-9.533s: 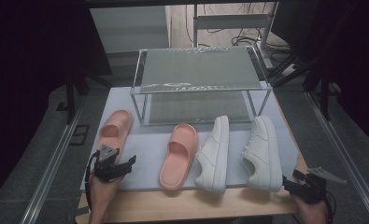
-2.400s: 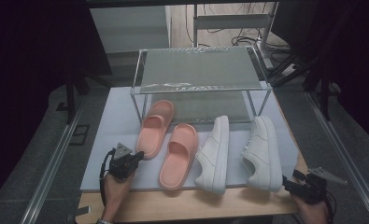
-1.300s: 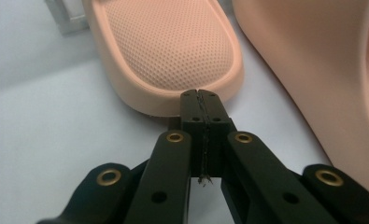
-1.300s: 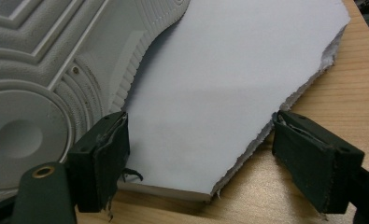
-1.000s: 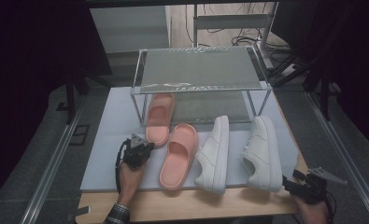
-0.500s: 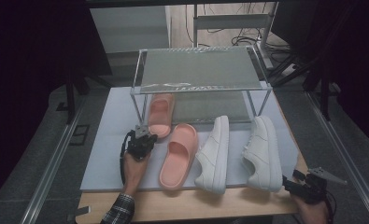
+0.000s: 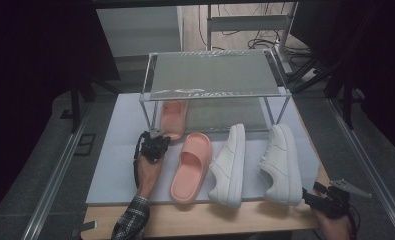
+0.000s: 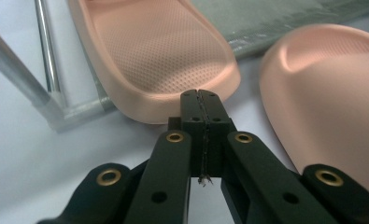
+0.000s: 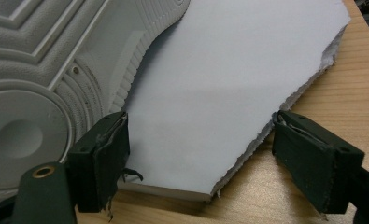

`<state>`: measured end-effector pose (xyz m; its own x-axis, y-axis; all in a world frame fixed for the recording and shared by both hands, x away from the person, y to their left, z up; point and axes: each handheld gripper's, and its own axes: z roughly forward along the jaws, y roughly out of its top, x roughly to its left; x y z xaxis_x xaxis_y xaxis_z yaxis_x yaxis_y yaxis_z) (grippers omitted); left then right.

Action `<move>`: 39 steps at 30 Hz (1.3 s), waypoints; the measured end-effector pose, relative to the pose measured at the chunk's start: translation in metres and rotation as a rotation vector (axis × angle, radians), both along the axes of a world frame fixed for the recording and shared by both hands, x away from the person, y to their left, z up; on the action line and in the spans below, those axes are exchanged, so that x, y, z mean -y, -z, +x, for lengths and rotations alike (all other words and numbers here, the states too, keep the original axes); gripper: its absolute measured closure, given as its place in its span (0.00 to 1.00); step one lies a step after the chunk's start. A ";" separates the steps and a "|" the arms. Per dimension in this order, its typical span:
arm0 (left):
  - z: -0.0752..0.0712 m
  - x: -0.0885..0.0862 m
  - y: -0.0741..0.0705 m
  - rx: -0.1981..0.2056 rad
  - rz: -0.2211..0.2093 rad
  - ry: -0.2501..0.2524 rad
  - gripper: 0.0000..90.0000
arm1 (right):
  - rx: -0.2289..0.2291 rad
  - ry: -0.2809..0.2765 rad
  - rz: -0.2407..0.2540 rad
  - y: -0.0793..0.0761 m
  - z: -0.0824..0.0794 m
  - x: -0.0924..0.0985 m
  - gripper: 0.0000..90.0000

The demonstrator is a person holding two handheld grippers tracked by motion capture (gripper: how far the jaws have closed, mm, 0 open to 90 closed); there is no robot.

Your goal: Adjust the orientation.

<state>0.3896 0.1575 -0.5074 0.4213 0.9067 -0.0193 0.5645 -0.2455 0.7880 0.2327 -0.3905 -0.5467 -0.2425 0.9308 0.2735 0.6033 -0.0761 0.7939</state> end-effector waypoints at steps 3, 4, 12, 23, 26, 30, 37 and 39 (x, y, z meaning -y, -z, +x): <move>0.006 0.002 0.001 0.002 0.002 -0.007 1.00 | 0.000 -0.001 -0.001 0.000 0.000 0.000 0.21; 0.008 0.002 0.001 0.000 0.003 -0.010 1.00 | 0.000 -0.001 -0.001 0.000 0.000 0.000 0.21; 0.021 0.007 0.001 -0.002 0.016 -0.029 1.00 | 0.000 -0.001 -0.001 0.000 0.000 0.000 0.21; 0.040 0.013 0.004 -0.023 0.053 -0.061 1.00 | 0.000 -0.001 0.000 0.000 0.000 0.000 0.21; 0.041 0.013 0.004 -0.024 0.052 -0.061 1.00 | 0.000 -0.001 0.000 0.000 0.000 0.000 0.21; 0.039 0.013 0.002 -0.018 0.028 -0.053 1.00 | 0.000 -0.001 0.000 0.000 0.000 0.000 0.21; 0.023 0.008 -0.004 -0.003 -0.020 -0.015 1.00 | 0.000 -0.001 -0.001 0.000 0.000 0.000 0.21; 0.021 0.007 -0.005 -0.002 -0.022 -0.005 1.00 | 0.000 -0.001 0.000 0.000 0.000 0.000 0.21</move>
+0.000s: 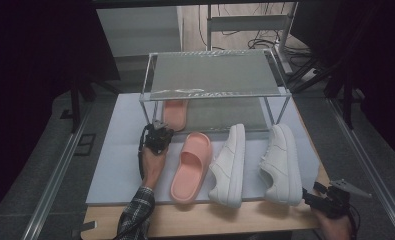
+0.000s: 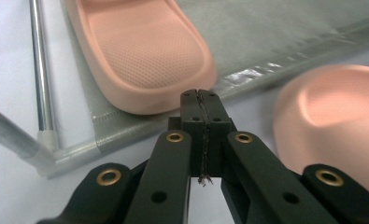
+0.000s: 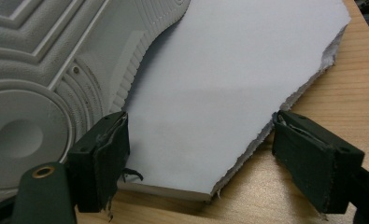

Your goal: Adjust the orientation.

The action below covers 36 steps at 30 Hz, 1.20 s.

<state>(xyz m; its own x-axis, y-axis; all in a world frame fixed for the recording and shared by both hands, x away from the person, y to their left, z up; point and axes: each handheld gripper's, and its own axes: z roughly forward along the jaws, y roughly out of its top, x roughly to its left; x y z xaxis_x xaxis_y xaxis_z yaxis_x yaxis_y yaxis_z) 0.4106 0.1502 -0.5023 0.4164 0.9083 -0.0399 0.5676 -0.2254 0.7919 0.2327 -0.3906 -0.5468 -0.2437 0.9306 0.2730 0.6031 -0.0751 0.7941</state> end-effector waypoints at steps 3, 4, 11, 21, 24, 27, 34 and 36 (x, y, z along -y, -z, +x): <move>-0.010 -0.002 -0.003 0.009 -0.012 0.025 1.00 | 0.001 0.001 0.000 0.000 0.000 0.000 0.21; -0.012 -0.003 -0.003 0.011 -0.011 0.031 1.00 | 0.000 0.000 -0.001 0.000 0.000 0.000 0.21; -0.023 -0.010 -0.006 0.017 -0.030 0.040 1.00 | 0.000 0.000 0.000 0.000 0.000 0.000 0.21; -0.043 -0.018 -0.010 0.018 -0.054 0.071 0.99 | 0.000 0.000 -0.001 0.000 0.000 0.000 0.21; -0.050 -0.019 -0.013 0.015 -0.059 0.090 0.99 | 0.000 0.000 -0.001 0.000 0.000 0.000 0.21; -0.057 -0.018 -0.016 0.013 -0.062 0.111 1.00 | 0.001 0.001 0.000 0.000 0.000 0.000 0.21; -0.075 -0.016 -0.020 0.015 -0.061 0.155 1.00 | 0.001 0.001 -0.001 0.000 0.000 0.000 0.21; -0.081 -0.016 -0.021 0.016 -0.071 0.168 1.00 | 0.001 0.002 0.001 0.000 0.000 0.000 0.21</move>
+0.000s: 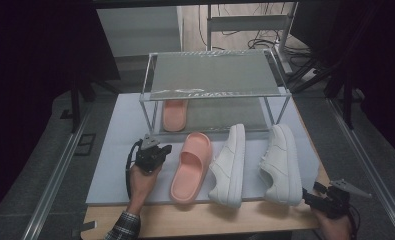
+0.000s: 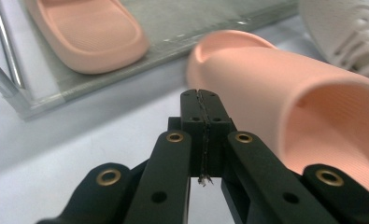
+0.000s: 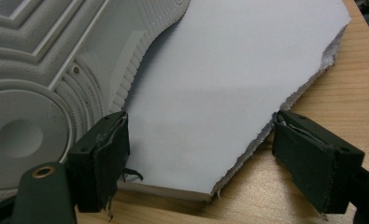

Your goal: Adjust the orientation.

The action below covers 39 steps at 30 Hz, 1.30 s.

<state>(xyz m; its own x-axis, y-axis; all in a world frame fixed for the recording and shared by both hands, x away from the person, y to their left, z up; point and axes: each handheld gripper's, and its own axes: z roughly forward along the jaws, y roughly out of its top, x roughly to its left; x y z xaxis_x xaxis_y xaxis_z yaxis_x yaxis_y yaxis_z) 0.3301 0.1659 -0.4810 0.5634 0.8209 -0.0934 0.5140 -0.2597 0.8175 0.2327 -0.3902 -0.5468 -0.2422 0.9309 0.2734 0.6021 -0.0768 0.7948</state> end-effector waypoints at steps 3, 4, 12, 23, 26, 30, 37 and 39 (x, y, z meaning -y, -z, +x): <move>-0.008 0.000 0.000 -0.007 -0.013 0.019 1.00 | 0.000 0.000 0.000 0.000 0.000 0.000 0.21; -0.012 0.001 0.001 -0.011 -0.021 0.031 1.00 | 0.000 0.000 0.000 0.000 0.000 0.000 0.21; -0.020 0.007 0.004 -0.026 -0.037 0.055 0.89 | 0.000 0.000 0.000 0.000 0.000 0.000 0.21; -0.015 0.022 0.010 -0.039 -0.024 0.057 0.77 | 0.000 0.000 0.000 0.000 0.000 0.000 0.21; -0.011 0.025 0.011 -0.046 -0.022 0.051 0.78 | 0.000 0.000 0.000 0.000 0.000 0.000 0.21; -0.007 0.029 0.014 -0.055 -0.014 0.037 0.79 | 0.000 0.000 0.000 0.000 0.000 0.000 0.21; -0.003 0.033 0.012 -0.072 -0.014 0.001 0.85 | 0.000 0.000 0.000 0.000 0.000 0.000 0.21; -0.002 0.032 0.011 -0.075 -0.014 -0.003 0.87 | 0.000 0.000 0.000 0.000 0.000 0.000 0.21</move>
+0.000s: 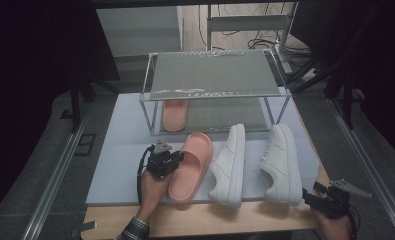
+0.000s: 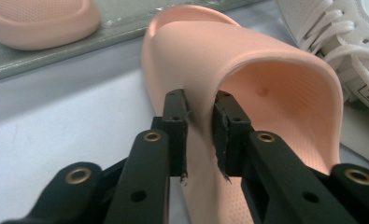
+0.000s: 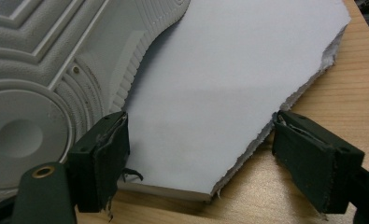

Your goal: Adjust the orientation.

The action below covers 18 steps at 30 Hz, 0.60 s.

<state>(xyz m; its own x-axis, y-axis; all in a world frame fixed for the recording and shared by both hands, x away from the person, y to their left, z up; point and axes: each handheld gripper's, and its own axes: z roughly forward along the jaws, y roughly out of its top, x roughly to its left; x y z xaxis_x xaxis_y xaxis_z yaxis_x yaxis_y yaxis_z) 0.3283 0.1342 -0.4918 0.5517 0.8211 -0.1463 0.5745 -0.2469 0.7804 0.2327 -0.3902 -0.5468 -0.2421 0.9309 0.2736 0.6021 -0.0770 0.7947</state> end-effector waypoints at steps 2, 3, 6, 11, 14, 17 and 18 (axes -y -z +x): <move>0.001 -0.001 -0.002 -0.003 0.002 -0.002 0.88 | 0.000 0.000 0.000 0.000 0.000 0.000 0.21; 0.002 -0.001 -0.003 -0.002 0.004 -0.006 0.88 | 0.000 0.000 0.000 0.000 0.000 0.000 0.21; 0.003 -0.001 -0.005 -0.003 0.011 -0.008 0.89 | 0.000 0.000 0.000 0.000 0.000 0.000 0.21; 0.005 0.000 -0.009 0.002 0.026 -0.009 0.91 | 0.000 0.000 0.000 0.000 0.000 0.000 0.21; 0.007 0.000 -0.013 0.004 0.033 -0.005 0.92 | 0.000 -0.001 -0.002 0.000 0.000 0.000 0.21; 0.010 -0.001 -0.019 0.015 0.026 -0.011 0.92 | 0.000 -0.001 -0.001 0.000 0.000 0.000 0.21; 0.010 -0.001 -0.019 0.015 0.026 -0.011 0.92 | 0.000 -0.001 -0.001 0.000 0.000 0.000 0.21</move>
<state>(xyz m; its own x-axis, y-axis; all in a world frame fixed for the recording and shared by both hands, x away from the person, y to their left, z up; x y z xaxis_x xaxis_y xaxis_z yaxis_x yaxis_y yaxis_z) 0.3381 0.1348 -0.4730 0.5448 0.8304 -0.1168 0.5654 -0.2609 0.7825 0.2327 -0.3904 -0.5469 -0.2426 0.9311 0.2722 0.6021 -0.0755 0.7949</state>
